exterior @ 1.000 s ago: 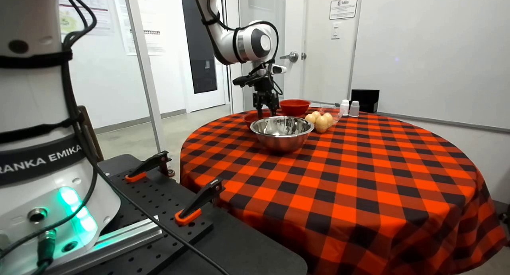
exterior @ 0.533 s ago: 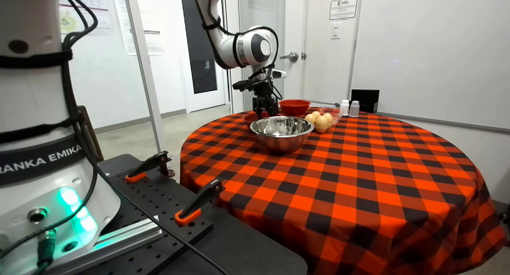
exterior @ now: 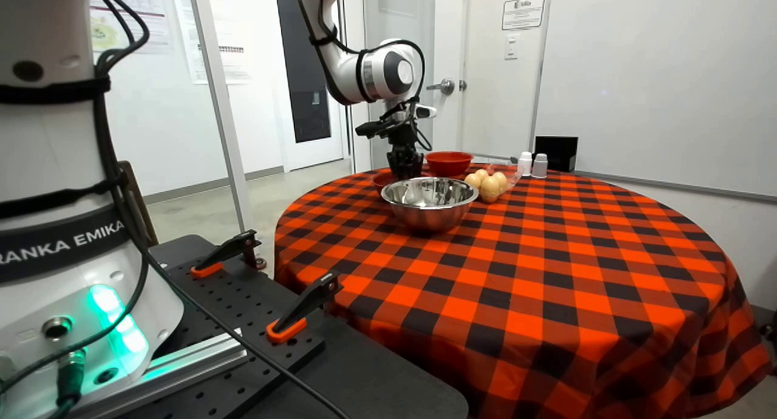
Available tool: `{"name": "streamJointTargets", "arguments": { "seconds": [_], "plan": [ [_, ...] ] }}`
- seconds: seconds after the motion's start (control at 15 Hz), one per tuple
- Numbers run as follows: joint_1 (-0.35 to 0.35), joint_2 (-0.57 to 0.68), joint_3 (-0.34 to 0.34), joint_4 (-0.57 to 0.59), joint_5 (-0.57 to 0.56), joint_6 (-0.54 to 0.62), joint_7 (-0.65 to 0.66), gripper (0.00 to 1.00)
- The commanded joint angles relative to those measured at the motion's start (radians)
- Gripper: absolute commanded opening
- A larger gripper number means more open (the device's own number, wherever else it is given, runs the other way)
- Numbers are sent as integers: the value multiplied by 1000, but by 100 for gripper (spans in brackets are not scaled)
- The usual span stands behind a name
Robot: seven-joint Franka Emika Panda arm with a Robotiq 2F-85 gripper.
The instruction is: Pick the objects in the red bowl and an egg and put them in the silver bowl
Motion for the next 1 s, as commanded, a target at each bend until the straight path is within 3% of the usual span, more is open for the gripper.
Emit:
{"name": "streamJointTargets", "arguments": {
  "seconds": [0.0, 0.07, 0.2, 0.33, 0.73, 0.8, 0.87, 0.93],
  "plan": [
    [14, 15, -12, 20, 7, 9, -26, 15],
    [14, 13, -12, 19, 7, 10, -27, 14],
    [15, 4, -13, 17, 7, 17, -27, 2],
    [15, -15, -16, 13, 4, 29, -29, 6],
    [5, -104, -18, -35, 9, 93, -56, 6],
    [20, -163, -7, 9, 10, -5, -71, 6],
    [16, -191, 1, 1, 14, -18, -91, 6],
    [-3, -214, 5, -80, 20, 51, -99, 6]
  ]
}}
